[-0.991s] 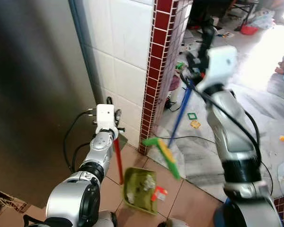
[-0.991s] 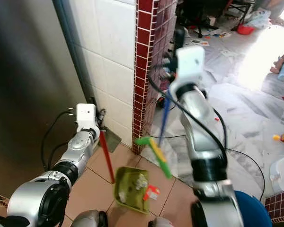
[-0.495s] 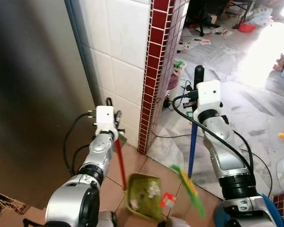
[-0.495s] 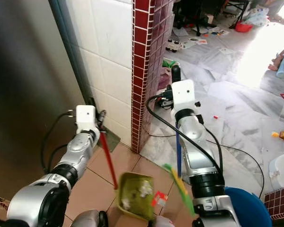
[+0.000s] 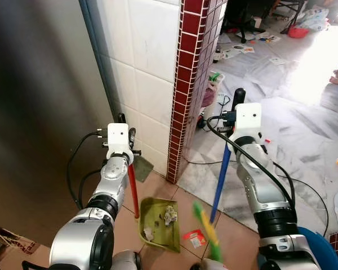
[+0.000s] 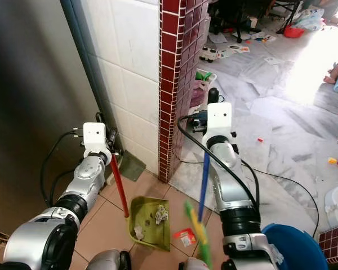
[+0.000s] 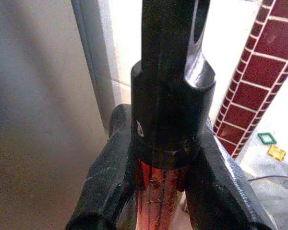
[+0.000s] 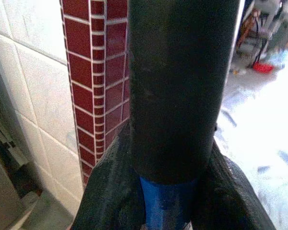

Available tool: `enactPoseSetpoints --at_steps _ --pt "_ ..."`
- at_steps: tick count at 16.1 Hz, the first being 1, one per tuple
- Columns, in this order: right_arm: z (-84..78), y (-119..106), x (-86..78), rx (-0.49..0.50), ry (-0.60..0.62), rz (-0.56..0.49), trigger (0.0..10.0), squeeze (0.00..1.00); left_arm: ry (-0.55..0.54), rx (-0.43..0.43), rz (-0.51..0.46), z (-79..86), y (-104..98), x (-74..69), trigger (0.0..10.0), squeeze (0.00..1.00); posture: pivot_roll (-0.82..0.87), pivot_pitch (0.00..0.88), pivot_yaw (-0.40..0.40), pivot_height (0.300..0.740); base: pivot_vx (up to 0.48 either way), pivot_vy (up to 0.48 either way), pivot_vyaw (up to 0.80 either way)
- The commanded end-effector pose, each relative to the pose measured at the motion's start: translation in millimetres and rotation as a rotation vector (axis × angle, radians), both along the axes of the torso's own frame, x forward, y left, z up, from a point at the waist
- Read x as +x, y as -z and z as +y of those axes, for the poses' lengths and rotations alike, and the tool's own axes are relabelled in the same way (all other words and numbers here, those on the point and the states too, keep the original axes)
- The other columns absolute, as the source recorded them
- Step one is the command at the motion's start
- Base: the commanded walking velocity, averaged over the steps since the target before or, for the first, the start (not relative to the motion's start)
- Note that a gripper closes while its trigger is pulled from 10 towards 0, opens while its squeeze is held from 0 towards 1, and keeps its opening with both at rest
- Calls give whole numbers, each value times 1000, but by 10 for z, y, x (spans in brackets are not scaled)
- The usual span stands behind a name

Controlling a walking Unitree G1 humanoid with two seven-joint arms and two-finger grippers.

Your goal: Sweep floor

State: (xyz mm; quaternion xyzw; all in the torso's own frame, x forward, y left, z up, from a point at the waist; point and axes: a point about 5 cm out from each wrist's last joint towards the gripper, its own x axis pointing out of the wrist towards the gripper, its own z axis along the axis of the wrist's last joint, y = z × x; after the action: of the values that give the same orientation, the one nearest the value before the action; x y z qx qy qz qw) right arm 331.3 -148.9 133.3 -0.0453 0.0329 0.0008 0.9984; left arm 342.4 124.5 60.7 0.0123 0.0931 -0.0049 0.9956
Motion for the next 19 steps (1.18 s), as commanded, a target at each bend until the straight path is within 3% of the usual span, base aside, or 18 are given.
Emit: enactPoseSetpoints --at_steps 1,5,8,13,14,16,19 --pt "-32 -64 45 41 32 -3 10000 0 33 26 43 -73 40 -5 10000 0 -161 0 27 740 0 0 0" --pt "-51 -142 85 207 125 -11 10000 0 63 20 73 -198 87 -36 10000 0 -186 0 33 740 0 0 0" --pt "-11 -257 130 259 154 -58 10000 0 66 -15 95 -224 103 -39 10000 0 -192 0 34 740 0 0 0" --pt "189 -616 251 389 61 -146 10000 0 45 -72 106 -234 97 -29 10000 0 -184 0 26 740 0 0 0" --pt "197 -741 262 364 17 -197 10000 0 43 -82 104 -230 93 -26 10000 0 -186 0 24 740 0 0 0" --pt "156 -948 259 220 -50 -316 10000 0 45 -95 91 -224 69 -12 10000 0 -183 0 23 740 0 0 0" --pt "17 -994 215 76 -48 -401 10000 0 57 -112 58 -189 16 17 10000 0 -168 0 27 740 0 0 0"
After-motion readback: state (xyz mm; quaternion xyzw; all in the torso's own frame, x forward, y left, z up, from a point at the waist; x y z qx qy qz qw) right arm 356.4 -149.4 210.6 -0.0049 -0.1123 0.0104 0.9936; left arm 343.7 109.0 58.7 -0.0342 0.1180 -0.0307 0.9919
